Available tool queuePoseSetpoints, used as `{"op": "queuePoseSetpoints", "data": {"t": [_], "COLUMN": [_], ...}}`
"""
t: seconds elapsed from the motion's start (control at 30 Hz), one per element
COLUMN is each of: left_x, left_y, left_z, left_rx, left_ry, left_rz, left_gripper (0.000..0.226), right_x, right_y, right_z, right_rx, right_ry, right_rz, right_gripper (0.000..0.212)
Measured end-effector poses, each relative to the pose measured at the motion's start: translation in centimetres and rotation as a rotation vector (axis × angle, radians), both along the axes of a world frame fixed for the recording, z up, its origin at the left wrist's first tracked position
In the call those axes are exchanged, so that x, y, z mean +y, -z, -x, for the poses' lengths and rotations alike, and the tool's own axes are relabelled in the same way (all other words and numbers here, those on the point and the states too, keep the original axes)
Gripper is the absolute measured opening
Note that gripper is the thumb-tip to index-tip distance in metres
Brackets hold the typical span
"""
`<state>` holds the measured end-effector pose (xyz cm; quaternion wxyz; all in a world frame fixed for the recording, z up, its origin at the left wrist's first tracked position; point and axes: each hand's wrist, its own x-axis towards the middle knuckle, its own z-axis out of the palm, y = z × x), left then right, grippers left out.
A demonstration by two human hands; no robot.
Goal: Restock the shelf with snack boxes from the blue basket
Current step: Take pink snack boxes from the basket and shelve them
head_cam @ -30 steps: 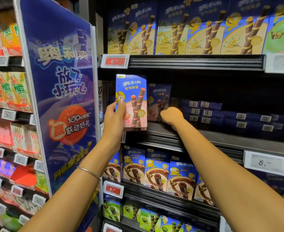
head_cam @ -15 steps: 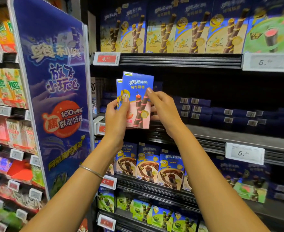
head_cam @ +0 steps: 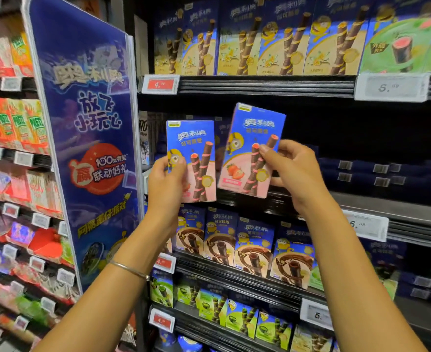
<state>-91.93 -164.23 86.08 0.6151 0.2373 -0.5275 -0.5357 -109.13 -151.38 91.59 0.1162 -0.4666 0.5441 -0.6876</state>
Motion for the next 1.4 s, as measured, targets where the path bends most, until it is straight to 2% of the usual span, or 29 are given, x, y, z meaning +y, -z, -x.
{"op": "queuePoseSetpoints", "data": {"t": [0.1, 0.23, 0.3, 0.37, 0.4, 0.53, 0.73, 0.83, 0.97, 1.07, 1.13, 1.17, 1.2, 1.4], "left_x": [-0.5, -0.8, -0.8, -0.9, -0.9, -1.0, -1.6, -1.6, -1.4, -1.6, -1.7, -1.7, -1.6, -1.2], "left_y": [0.1, 0.2, 0.1, 0.0, -0.1, -0.6, -0.6, -0.6, -0.8, -0.9, -1.0, -1.1, -1.2, -1.9], "left_z": [-0.8, -1.5, -1.7, -1.8, -1.8, -1.2, -0.2, 0.2, 0.5, 0.7, 1.0, 1.2, 1.4, 3.9], "left_rx": [-0.005, -0.002, -0.006, -0.013, -0.012, -0.004, -0.047, -0.056, -0.054, -0.064, -0.064, -0.058, -0.057, -0.044], "left_ry": [-0.024, -0.044, -0.034, -0.025, -0.025, 0.000, 0.016, 0.036, 0.068, 0.080, 0.083, 0.087, 0.088, 0.127], "left_rz": [-0.007, -0.014, -0.018, -0.011, -0.006, -0.008, -0.004, -0.028, -0.061, -0.059, -0.049, -0.044, -0.036, -0.034], "left_gripper": [0.027, 0.026, 0.025, 0.022, 0.023, 0.018, 0.021, 0.015, 0.025, 0.018, 0.016, 0.017, 0.017, 0.021], "right_x": [-1.0, -4.1, -5.8, -7.2, -7.8, -9.9, -11.0, -11.5, -11.8, -11.5, -11.2, -11.1, -11.0, -9.4], "right_y": [-0.4, -1.1, -1.1, -0.7, -0.5, -0.4, -1.4, -1.4, -1.5, -1.3, -1.1, -1.0, -0.9, -0.7], "right_z": [2.8, 6.2, 7.5, 8.0, 8.2, 8.1, 7.1, 6.9, 6.8, 6.8, 7.0, 7.1, 7.1, 6.7], "right_rx": [-0.046, -0.009, 0.029, 0.070, 0.089, 0.148, 0.352, 0.371, 0.374, 0.362, 0.228, 0.088, 0.027, -0.238], "right_ry": [0.147, 0.385, 0.514, 0.580, 0.596, 0.622, 0.578, 0.568, 0.554, 0.545, 0.489, 0.448, 0.425, 0.587], "right_rz": [0.014, -0.112, -0.195, -0.263, -0.298, -0.454, -0.732, -0.780, -0.821, -0.772, -0.700, -0.619, -0.537, -0.094], "right_gripper": [0.017, 0.042, 0.037, 0.022, 0.018, 0.034, 0.038, 0.037, 0.037, 0.035, 0.036, 0.036, 0.036, 0.028]}}
